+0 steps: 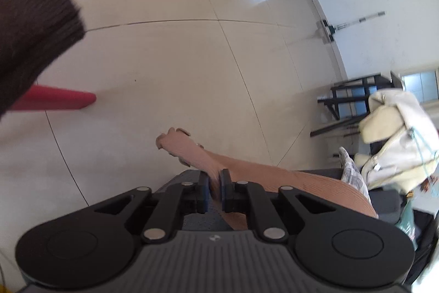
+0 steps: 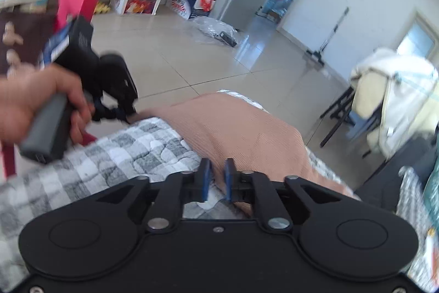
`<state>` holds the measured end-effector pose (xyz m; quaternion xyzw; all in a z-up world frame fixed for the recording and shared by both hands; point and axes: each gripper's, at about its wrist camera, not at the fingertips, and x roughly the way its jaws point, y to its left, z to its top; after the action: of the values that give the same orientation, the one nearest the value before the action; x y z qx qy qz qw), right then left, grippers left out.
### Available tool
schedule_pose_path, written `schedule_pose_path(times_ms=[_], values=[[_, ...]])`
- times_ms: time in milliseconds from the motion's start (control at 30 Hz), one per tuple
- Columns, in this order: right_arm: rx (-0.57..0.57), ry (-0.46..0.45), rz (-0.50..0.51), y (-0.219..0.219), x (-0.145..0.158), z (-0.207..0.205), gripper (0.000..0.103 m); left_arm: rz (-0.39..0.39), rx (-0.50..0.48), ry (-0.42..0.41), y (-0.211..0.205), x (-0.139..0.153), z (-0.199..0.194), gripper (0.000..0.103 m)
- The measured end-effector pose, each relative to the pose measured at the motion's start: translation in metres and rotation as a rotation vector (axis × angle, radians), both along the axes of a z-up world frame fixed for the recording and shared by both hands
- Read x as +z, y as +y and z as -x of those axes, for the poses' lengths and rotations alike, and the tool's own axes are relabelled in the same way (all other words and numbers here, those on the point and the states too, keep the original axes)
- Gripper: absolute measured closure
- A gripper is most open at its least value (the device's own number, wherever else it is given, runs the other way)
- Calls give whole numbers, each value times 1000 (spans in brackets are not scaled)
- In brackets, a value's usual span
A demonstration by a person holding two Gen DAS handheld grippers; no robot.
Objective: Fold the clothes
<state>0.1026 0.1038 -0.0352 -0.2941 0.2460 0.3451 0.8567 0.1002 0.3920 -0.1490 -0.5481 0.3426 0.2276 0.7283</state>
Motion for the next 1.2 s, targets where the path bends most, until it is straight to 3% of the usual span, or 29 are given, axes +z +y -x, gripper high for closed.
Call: schedule_pose_path(times_ms=[33,67,100,267,367,467,600,867,1067,1200], values=[[-20,20,-19,-7,7,2,55,-4,-5,25,1,3,1,60],[-39,40,-38,-14,15,4,54,-13,-10,52,1,7,3,46],[-63,48,-43,-21,20,6,53,-28,-16,84,1,13,6,40],[-266,142,-84,-82,45,10,43,-126,-71,207,-11,60,21,28],[-406,211,-161,-130,54,9,42,-203,-103,205,-28,94,32,27],[-534,249,-240,-178,59,8,39,-303,-206,155,-63,131,46,25],[-670,265,-308,-228,61,4,39,-399,-337,121,-118,167,28,23],[-825,261,-260,-285,51,3,34,-649,-621,116,-238,189,26,22],[-840,313,-266,-299,45,7,30,-815,-697,109,-306,191,32,18],[-873,324,-274,-316,41,5,27,-864,-741,108,-342,184,34,9]])
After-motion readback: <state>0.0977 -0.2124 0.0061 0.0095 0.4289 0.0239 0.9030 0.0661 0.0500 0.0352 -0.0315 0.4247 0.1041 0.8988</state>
